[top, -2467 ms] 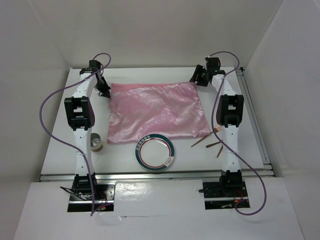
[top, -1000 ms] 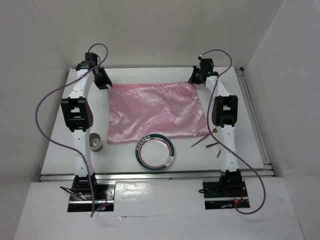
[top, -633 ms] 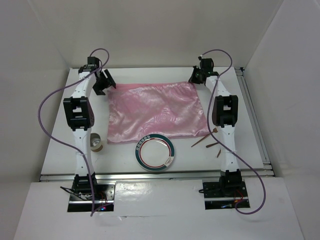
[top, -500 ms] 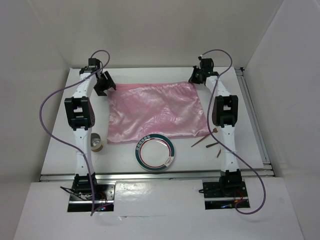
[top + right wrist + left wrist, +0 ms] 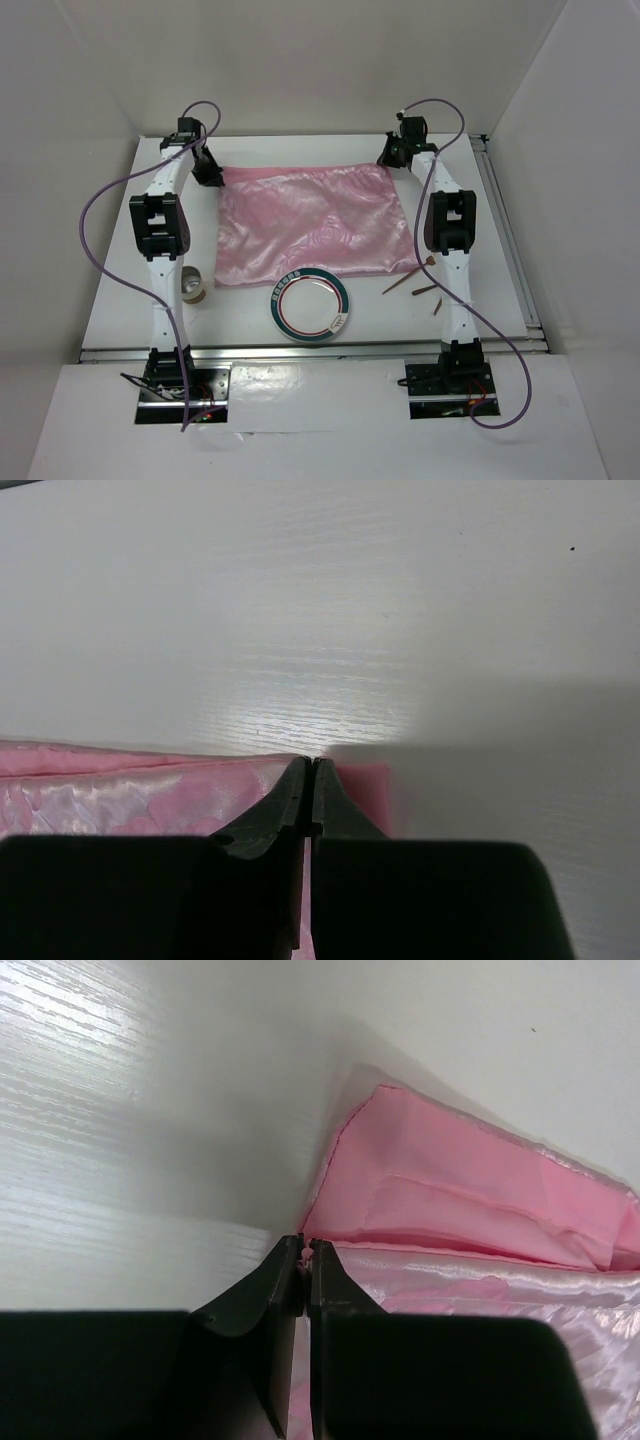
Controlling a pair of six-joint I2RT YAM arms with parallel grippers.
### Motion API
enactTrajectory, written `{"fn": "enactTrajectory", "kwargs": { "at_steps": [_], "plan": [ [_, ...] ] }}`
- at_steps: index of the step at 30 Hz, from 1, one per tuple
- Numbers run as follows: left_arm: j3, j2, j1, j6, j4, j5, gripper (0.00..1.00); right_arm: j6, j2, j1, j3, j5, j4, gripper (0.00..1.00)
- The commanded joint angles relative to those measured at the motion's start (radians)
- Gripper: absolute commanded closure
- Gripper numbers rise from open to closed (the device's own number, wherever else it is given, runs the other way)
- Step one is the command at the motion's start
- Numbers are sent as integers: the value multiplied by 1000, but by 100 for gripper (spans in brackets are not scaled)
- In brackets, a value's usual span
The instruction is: Set the dinner table for one person
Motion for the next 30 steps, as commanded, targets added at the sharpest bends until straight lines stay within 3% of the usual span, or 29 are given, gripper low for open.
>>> {"fn": "enactTrajectory", "kwargs": {
  "at_steps": [1, 14, 25, 30],
  "plan": [
    [-1, -79, 6, -2, 11, 14, 100, 5, -79, 7, -5, 16, 22, 100],
    [47, -178, 6, -13, 54, 42, 100, 5, -220, 7, -94, 87, 65, 100],
    [81, -158, -3, -79, 165, 85, 100, 15, -253, -2, -135, 142, 124, 100],
    [136, -79, -4, -115, 234, 94, 100, 25, -219, -2, -105, 151, 155, 100]
  ]
}}
